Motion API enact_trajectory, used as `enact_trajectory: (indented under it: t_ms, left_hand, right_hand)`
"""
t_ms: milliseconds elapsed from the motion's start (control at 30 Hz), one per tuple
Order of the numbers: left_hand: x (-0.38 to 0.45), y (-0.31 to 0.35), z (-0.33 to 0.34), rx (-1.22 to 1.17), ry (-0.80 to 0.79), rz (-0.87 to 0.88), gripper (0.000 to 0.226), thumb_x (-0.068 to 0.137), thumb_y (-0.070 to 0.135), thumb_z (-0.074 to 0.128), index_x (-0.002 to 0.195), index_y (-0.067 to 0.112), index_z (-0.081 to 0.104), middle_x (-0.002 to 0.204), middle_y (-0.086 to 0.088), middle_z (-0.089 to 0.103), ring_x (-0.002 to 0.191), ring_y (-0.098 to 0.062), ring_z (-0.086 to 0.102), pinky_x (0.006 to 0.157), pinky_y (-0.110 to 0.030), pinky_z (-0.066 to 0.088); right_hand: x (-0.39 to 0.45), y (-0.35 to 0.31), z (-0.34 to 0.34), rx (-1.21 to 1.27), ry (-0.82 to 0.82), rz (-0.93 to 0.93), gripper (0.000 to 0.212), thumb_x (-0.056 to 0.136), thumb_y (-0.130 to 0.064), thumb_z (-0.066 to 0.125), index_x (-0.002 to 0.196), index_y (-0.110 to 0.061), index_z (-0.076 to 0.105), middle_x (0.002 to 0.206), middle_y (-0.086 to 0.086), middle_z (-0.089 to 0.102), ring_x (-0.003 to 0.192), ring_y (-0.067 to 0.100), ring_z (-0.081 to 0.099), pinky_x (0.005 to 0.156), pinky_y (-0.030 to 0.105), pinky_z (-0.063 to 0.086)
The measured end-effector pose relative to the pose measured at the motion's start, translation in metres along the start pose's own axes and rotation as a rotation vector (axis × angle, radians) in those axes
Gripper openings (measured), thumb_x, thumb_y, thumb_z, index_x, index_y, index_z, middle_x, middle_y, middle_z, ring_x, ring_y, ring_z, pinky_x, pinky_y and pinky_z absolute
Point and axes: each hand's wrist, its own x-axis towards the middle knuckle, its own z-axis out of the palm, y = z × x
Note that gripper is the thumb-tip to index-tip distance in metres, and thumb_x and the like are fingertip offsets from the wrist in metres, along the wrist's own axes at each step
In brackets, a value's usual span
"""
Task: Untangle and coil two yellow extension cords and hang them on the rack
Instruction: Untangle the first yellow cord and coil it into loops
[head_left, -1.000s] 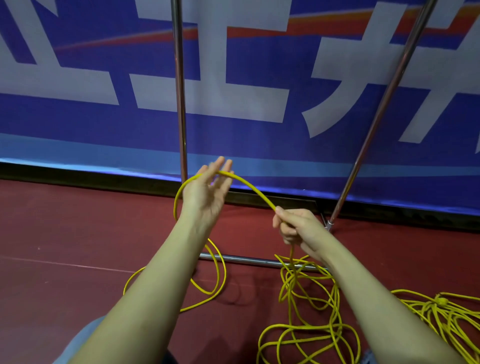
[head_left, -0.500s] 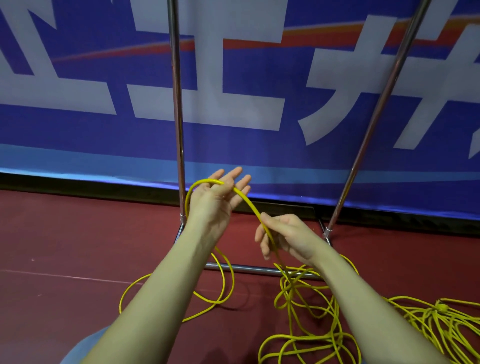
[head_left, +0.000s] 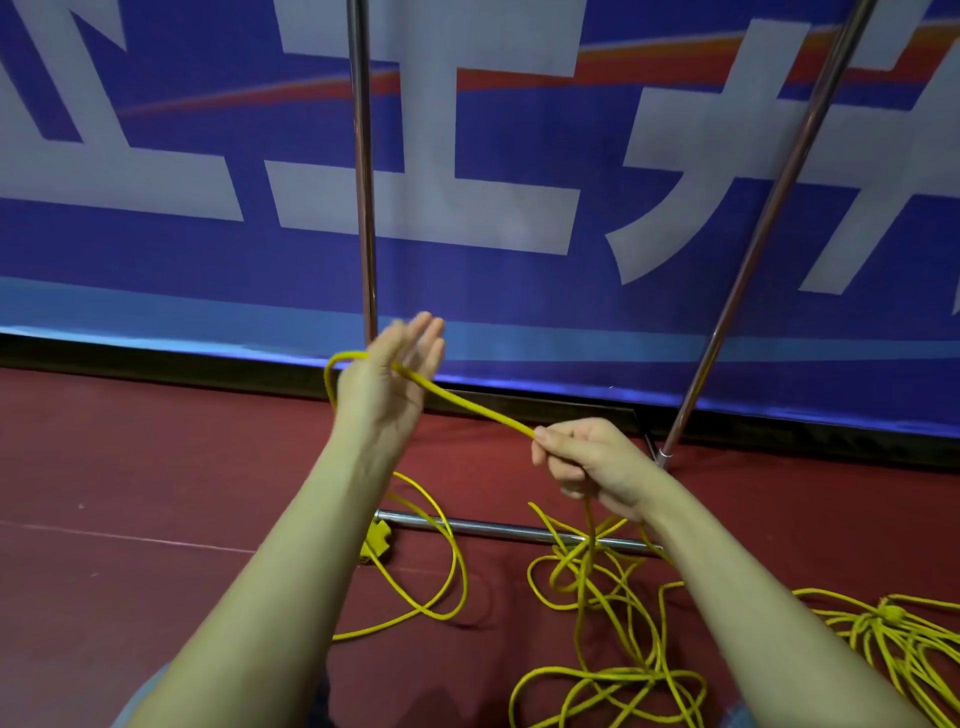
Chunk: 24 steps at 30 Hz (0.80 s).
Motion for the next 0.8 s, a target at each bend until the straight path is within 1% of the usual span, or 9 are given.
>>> enact_trajectory:
  t_ms: [67, 133, 200, 300, 467, 533, 633, 733, 800]
  left_hand:
    - [-0.008, -0.013, 0.004, 0.062, -0.04, -0.092, 0.035, 0.094, -0.004, 0.046, 0.128, -0.004, 0.038, 0.093, -0.019, 0.07, 0.077, -0.024, 0.072, 0.066, -0.029, 0.059]
    - [-0.017, -0.024, 0.007, 0.141, -0.096, -0.164, 0.018, 0.095, -0.006, 0.041, 0.111, 0.003, 0.04, 0.106, -0.027, 0.064, 0.076, -0.027, 0.071, 0.066, -0.032, 0.06]
    - [-0.022, -0.028, 0.01, 0.159, -0.121, -0.21, 0.012, 0.098, -0.004, 0.035, 0.106, 0.003, 0.04, 0.112, -0.031, 0.06, 0.079, -0.028, 0.069, 0.068, -0.036, 0.058]
    - [-0.018, -0.024, 0.008, 0.135, -0.124, -0.175, 0.015, 0.099, -0.003, 0.032, 0.111, 0.001, 0.041, 0.098, -0.024, 0.064, 0.082, -0.029, 0.069, 0.072, -0.039, 0.055]
    - [-0.007, -0.009, 0.003, 0.132, -0.081, -0.074, 0.018, 0.101, -0.001, 0.03, 0.102, 0.006, 0.046, 0.104, -0.019, 0.063, 0.085, -0.027, 0.068, 0.074, -0.04, 0.055]
    - [0.0, 0.001, -0.001, 0.068, -0.053, -0.031, 0.017, 0.101, -0.001, 0.03, 0.103, 0.006, 0.046, 0.105, -0.018, 0.061, 0.085, -0.027, 0.067, 0.07, -0.039, 0.054]
    - [0.007, 0.015, -0.009, -0.011, -0.006, 0.05, 0.015, 0.1, -0.003, 0.034, 0.107, 0.004, 0.045, 0.106, -0.018, 0.062, 0.087, -0.027, 0.068, 0.068, -0.038, 0.055]
    - [0.014, 0.013, -0.017, -0.079, 0.078, 0.105, 0.025, 0.1, -0.002, 0.035, 0.125, 0.0, 0.038, 0.114, -0.019, 0.06, 0.092, -0.027, 0.067, 0.068, -0.034, 0.056]
    - [0.015, 0.003, -0.018, -0.036, 0.093, 0.071, 0.034, 0.102, 0.006, 0.036, 0.134, -0.003, 0.035, 0.114, -0.015, 0.061, 0.09, -0.023, 0.067, 0.066, -0.031, 0.058]
  right_hand:
    - [0.0, -0.01, 0.007, -0.016, 0.008, -0.033, 0.031, 0.095, -0.023, 0.047, 0.069, -0.006, 0.055, 0.038, -0.005, 0.031, 0.037, 0.008, 0.02, 0.044, 0.022, 0.017]
    - [0.0, -0.02, 0.012, 0.002, 0.029, -0.066, 0.032, 0.096, -0.021, 0.046, 0.07, -0.006, 0.055, 0.038, -0.005, 0.033, 0.033, 0.007, 0.02, 0.042, 0.021, 0.019]
    - [0.001, -0.023, 0.013, 0.026, 0.033, -0.09, 0.031, 0.095, -0.022, 0.047, 0.071, -0.006, 0.056, 0.039, -0.003, 0.036, 0.031, 0.006, 0.02, 0.04, 0.02, 0.021]
    - [0.002, -0.015, 0.013, 0.029, -0.021, -0.093, 0.03, 0.088, -0.029, 0.052, 0.072, -0.005, 0.058, 0.042, 0.0, 0.044, 0.031, 0.008, 0.031, 0.04, 0.02, 0.025]
    - [0.006, 0.015, 0.006, -0.031, -0.122, 0.053, 0.032, 0.083, -0.037, 0.055, 0.074, -0.006, 0.061, 0.053, 0.004, 0.056, 0.048, 0.014, 0.05, 0.051, 0.021, 0.04]
    - [0.005, 0.026, -0.001, -0.093, -0.132, 0.11, 0.031, 0.086, -0.035, 0.059, 0.074, -0.007, 0.063, 0.056, 0.004, 0.058, 0.051, 0.013, 0.053, 0.054, 0.022, 0.042]
    - [0.003, 0.03, -0.007, -0.098, -0.086, 0.131, 0.028, 0.093, -0.023, 0.051, 0.075, -0.005, 0.062, 0.055, 0.003, 0.057, 0.049, 0.009, 0.051, 0.053, 0.02, 0.042]
    - [0.002, 0.024, -0.005, -0.1, -0.043, 0.101, 0.031, 0.098, -0.016, 0.044, 0.074, -0.005, 0.061, 0.052, 0.0, 0.054, 0.043, 0.005, 0.046, 0.047, 0.015, 0.038]
    - [0.003, 0.019, -0.004, -0.077, -0.018, 0.083, 0.031, 0.098, -0.017, 0.045, 0.073, -0.005, 0.061, 0.049, 0.0, 0.052, 0.041, 0.007, 0.043, 0.044, 0.016, 0.035]
